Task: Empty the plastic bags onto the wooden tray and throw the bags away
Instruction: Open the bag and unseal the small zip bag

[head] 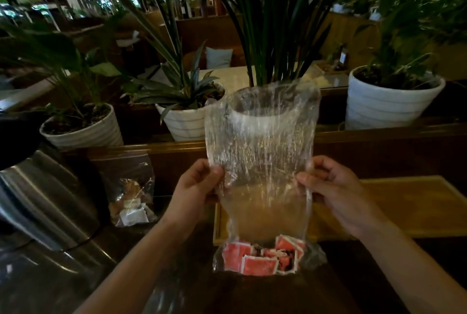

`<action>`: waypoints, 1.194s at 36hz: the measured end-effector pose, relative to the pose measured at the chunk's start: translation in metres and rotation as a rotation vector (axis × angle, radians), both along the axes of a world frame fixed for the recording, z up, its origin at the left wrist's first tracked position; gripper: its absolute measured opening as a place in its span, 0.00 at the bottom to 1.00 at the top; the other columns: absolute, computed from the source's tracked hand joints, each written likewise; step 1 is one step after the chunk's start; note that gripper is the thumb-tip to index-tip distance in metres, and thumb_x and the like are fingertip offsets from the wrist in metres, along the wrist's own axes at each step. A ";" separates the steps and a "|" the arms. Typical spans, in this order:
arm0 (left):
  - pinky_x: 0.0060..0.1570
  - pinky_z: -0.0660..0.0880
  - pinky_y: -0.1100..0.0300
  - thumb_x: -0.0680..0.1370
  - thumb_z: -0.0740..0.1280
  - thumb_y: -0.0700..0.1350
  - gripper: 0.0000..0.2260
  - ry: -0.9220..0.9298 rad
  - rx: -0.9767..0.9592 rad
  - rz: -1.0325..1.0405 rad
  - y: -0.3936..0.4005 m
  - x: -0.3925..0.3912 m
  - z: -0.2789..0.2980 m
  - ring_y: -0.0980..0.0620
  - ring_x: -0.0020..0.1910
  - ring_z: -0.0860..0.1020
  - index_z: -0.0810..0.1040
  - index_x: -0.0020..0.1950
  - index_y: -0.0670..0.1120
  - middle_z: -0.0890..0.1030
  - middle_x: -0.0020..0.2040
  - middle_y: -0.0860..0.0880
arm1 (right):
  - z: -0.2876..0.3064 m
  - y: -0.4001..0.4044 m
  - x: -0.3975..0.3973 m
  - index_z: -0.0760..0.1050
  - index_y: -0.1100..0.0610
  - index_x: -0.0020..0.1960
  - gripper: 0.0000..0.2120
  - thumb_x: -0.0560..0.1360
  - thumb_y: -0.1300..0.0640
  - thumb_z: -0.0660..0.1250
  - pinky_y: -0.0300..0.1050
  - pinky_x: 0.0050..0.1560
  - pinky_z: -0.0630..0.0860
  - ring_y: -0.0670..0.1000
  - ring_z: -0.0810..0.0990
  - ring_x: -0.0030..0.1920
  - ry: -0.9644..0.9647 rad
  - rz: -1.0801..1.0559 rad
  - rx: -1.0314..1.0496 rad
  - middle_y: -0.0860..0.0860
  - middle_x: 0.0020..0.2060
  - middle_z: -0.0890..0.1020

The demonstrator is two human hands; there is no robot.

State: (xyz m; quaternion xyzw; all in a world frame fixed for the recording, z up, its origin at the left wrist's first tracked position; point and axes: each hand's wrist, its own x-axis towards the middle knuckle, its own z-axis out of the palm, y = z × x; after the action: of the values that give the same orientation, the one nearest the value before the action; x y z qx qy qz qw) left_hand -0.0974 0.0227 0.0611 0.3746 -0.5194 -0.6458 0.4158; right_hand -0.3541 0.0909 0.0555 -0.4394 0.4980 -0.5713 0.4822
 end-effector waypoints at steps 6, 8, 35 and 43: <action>0.42 0.81 0.59 0.79 0.63 0.40 0.06 -0.134 -0.270 0.136 0.002 0.002 0.002 0.49 0.45 0.83 0.77 0.54 0.42 0.83 0.47 0.44 | 0.003 0.002 -0.010 0.76 0.54 0.61 0.17 0.73 0.63 0.69 0.47 0.48 0.80 0.54 0.85 0.46 0.139 -0.068 -0.037 0.56 0.46 0.86; 0.42 0.80 0.61 0.79 0.63 0.39 0.06 -0.211 -0.377 0.204 0.003 0.002 -0.001 0.52 0.45 0.83 0.78 0.54 0.44 0.82 0.47 0.46 | 0.003 0.003 -0.012 0.76 0.52 0.62 0.16 0.77 0.64 0.65 0.46 0.48 0.80 0.51 0.85 0.48 0.238 -0.082 -0.039 0.53 0.47 0.87; 0.40 0.77 0.58 0.81 0.58 0.49 0.14 -0.268 -0.294 0.339 -0.005 0.000 -0.025 0.52 0.38 0.79 0.79 0.47 0.42 0.80 0.40 0.45 | -0.014 0.001 -0.015 0.82 0.58 0.48 0.11 0.69 0.54 0.72 0.45 0.42 0.79 0.53 0.83 0.43 0.187 -0.200 -0.002 0.56 0.41 0.84; 0.41 0.77 0.63 0.82 0.58 0.49 0.12 -0.303 -0.271 0.360 -0.011 0.004 -0.025 0.53 0.43 0.81 0.79 0.51 0.46 0.82 0.45 0.47 | -0.016 -0.011 -0.008 0.83 0.55 0.50 0.06 0.74 0.56 0.70 0.45 0.41 0.80 0.52 0.84 0.44 0.223 -0.213 0.014 0.54 0.42 0.85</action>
State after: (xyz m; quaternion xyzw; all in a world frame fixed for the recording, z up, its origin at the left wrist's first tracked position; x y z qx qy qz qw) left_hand -0.0938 0.0113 0.0357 0.4941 -0.5824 -0.4226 0.4880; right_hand -0.3620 0.0799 0.0394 -0.4414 0.5961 -0.5636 0.3635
